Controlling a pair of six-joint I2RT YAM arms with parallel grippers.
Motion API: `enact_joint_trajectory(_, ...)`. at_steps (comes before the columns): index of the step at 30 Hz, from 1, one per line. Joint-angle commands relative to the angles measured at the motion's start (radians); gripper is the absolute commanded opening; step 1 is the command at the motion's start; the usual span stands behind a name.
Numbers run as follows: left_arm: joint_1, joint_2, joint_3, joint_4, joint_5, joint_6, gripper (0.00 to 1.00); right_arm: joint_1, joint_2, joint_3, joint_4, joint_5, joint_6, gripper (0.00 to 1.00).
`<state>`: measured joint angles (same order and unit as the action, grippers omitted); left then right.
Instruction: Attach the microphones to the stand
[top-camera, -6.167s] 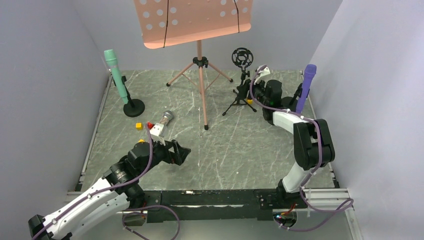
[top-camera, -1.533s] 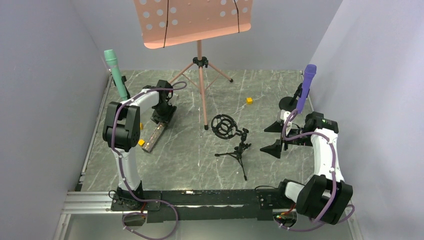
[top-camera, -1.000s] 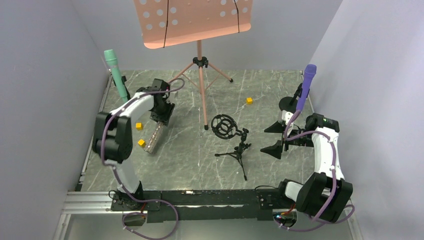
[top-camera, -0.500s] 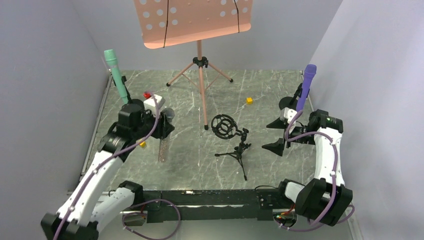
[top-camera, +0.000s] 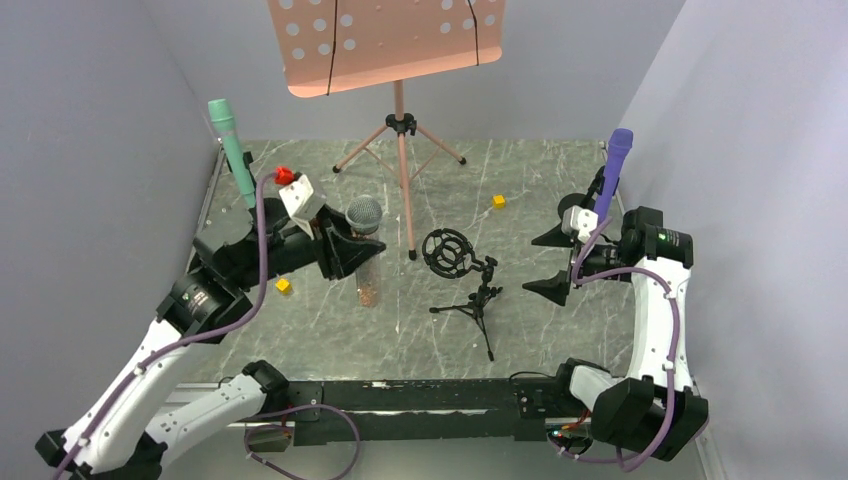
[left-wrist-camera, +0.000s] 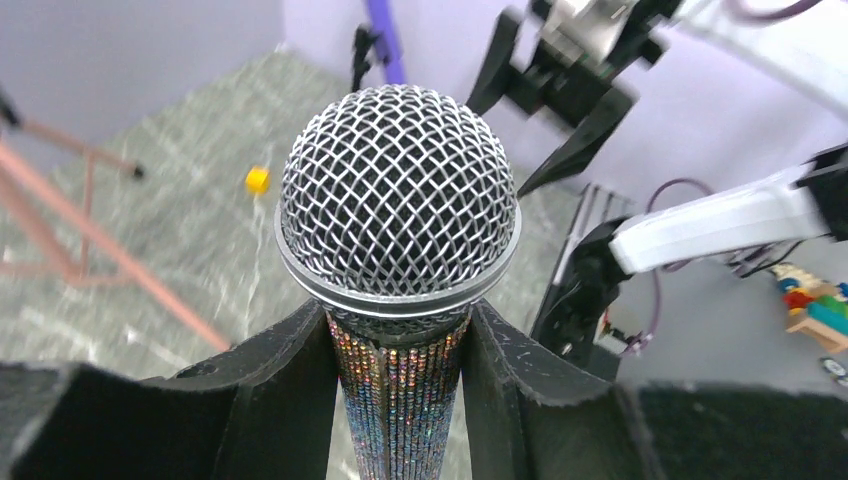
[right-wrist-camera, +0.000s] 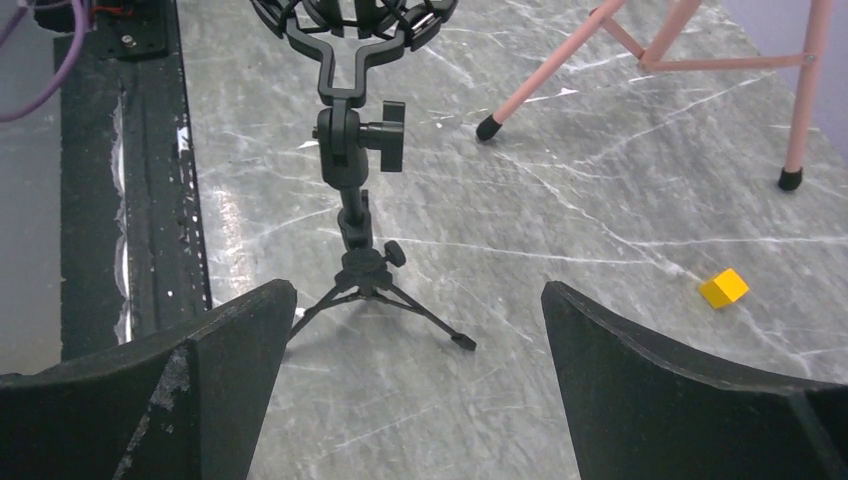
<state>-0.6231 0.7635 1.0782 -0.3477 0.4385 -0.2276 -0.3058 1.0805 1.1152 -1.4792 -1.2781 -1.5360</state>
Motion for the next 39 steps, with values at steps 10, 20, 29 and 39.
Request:
enact_joint_trajectory(10, -0.267, 0.434, 0.602, 0.080, -0.021, 0.104, 0.00, 0.021, 0.007, -0.085, -0.009, -0.109, -0.021, 1.00)
enact_joint_trajectory(20, -0.312, 0.713, 0.844, 0.019, -0.057, 0.176, 0.00, 0.022, -0.014, -0.123, 0.032, -0.083, 0.007, 1.00)
enact_joint_trajectory(29, -0.329, 0.776, 0.852, -0.045, -0.078, 0.215, 0.00, 0.022, -0.036, -0.141, 0.082, -0.064, 0.055, 1.00)
enact_joint_trajectory(39, -0.336, 0.777, 0.831, -0.084, -0.060, 0.252, 0.00, 0.020, -0.029, -0.141, 0.077, -0.060, 0.047, 1.00)
